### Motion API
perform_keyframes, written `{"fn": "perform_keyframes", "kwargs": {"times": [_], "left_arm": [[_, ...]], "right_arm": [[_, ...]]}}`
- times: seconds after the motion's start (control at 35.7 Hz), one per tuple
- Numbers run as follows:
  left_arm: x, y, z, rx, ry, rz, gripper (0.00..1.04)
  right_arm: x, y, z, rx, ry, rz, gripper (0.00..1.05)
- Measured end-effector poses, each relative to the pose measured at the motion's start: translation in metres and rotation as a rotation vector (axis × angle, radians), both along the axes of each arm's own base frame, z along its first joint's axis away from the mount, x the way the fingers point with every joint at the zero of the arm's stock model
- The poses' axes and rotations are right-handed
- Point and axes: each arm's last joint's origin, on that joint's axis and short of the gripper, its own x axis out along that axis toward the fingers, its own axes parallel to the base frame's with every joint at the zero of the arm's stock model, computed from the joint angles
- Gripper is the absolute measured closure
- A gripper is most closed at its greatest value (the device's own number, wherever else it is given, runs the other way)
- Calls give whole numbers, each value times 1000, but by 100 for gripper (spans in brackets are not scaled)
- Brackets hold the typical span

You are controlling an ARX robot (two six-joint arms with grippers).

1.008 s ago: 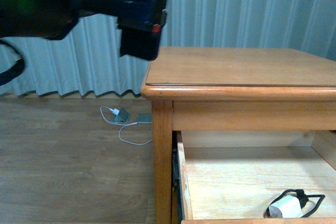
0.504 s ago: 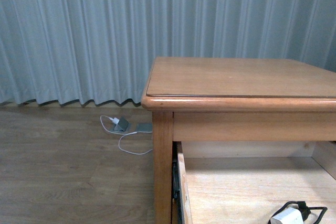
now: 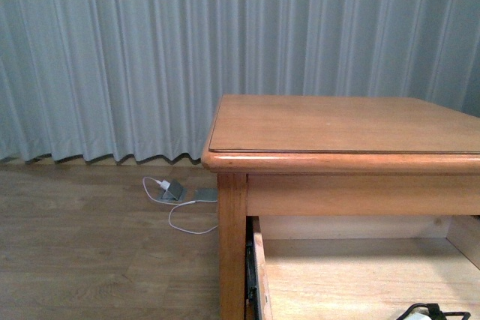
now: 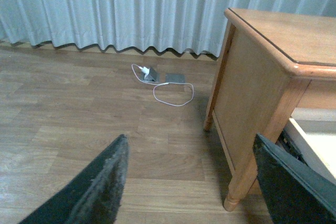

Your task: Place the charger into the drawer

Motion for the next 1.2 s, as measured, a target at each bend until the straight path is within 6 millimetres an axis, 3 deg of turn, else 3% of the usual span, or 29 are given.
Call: {"fn": "perform_keyframes", "kwargs": {"times": [0.39,0.84,1.2], "left_arm": [[-13,0,-20,38,-5,-8,100],[-14,0,-36,40,-6,-8,101],[-15,0,-35,43,-21,-8,101]], "right_arm": [[0,0,0,0,0,0,9],[0,0,0,0,0,0,9],[0,0,0,0,1,0,9]]}}
